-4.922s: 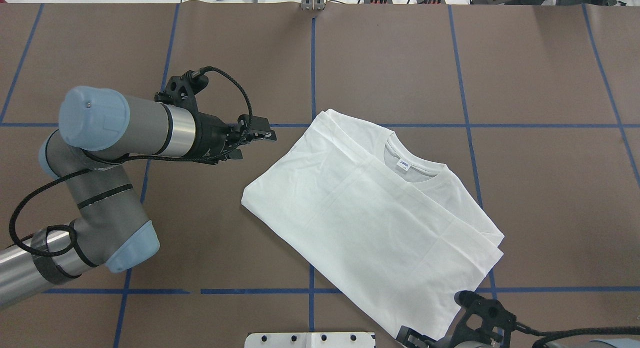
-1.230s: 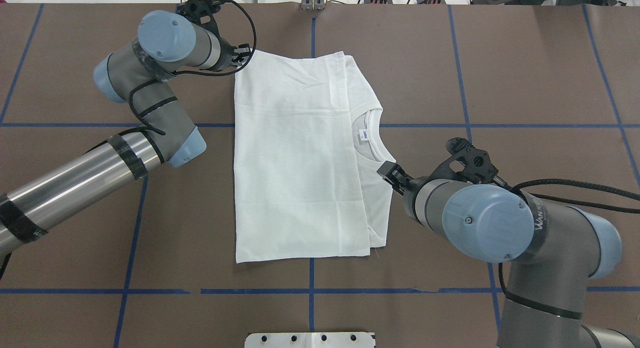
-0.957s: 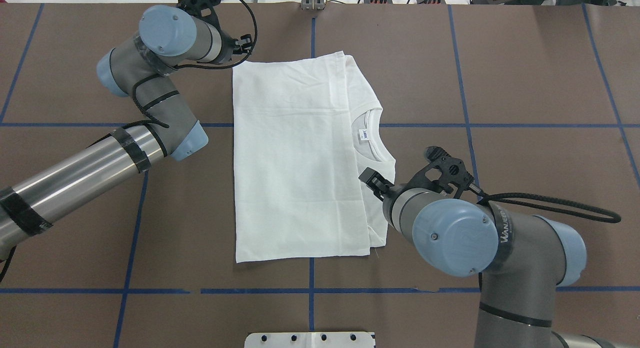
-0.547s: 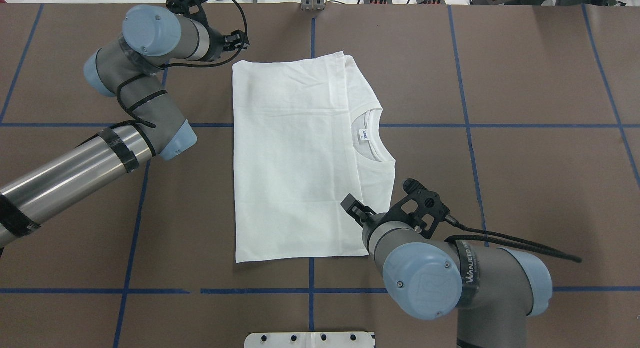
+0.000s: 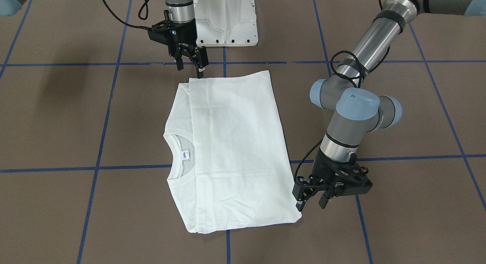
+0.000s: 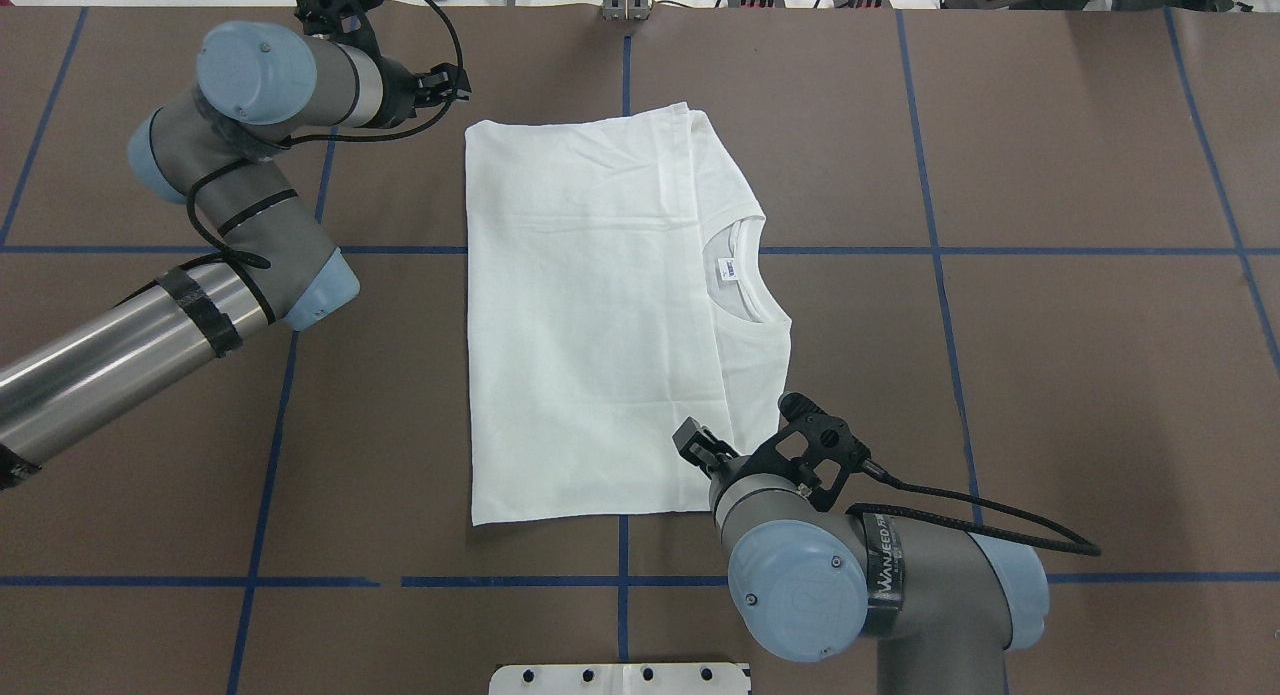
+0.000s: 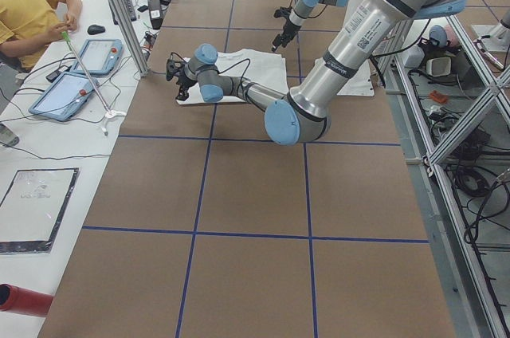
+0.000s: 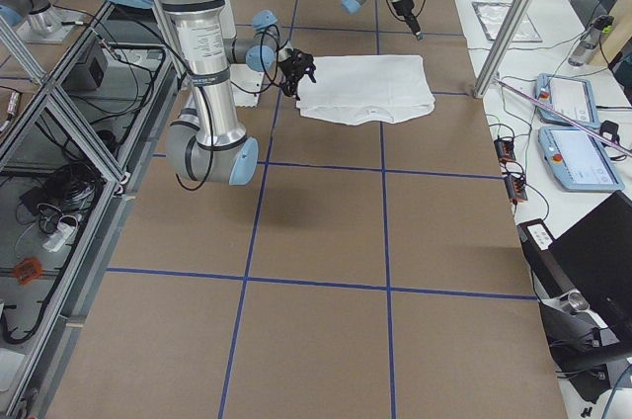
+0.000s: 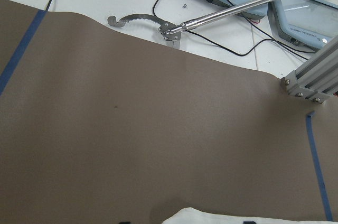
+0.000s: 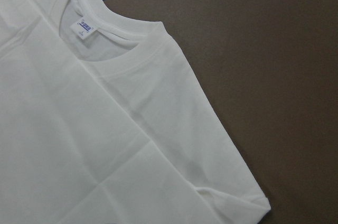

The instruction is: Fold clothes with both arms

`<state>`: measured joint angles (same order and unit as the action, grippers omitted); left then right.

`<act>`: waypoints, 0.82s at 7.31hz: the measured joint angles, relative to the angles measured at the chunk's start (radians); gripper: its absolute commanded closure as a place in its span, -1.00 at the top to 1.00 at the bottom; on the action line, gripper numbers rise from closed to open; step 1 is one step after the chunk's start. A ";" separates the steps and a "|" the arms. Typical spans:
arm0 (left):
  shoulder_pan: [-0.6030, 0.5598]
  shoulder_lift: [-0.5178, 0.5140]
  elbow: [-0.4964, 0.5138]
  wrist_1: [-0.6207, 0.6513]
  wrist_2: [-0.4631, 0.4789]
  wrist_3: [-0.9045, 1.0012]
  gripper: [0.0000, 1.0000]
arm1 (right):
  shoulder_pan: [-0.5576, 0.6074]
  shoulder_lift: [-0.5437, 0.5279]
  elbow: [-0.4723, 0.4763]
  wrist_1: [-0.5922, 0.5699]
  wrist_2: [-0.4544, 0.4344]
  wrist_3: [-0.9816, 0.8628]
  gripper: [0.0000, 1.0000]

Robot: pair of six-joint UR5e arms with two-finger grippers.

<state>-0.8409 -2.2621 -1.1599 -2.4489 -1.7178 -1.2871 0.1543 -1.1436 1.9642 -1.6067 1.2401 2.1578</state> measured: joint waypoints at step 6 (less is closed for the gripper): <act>0.020 0.038 -0.040 -0.005 0.001 -0.003 0.53 | -0.026 -0.001 -0.053 -0.001 0.002 0.007 0.60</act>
<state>-0.8214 -2.2239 -1.1998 -2.4542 -1.7166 -1.2899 0.1283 -1.1451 1.9108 -1.6080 1.2420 2.1646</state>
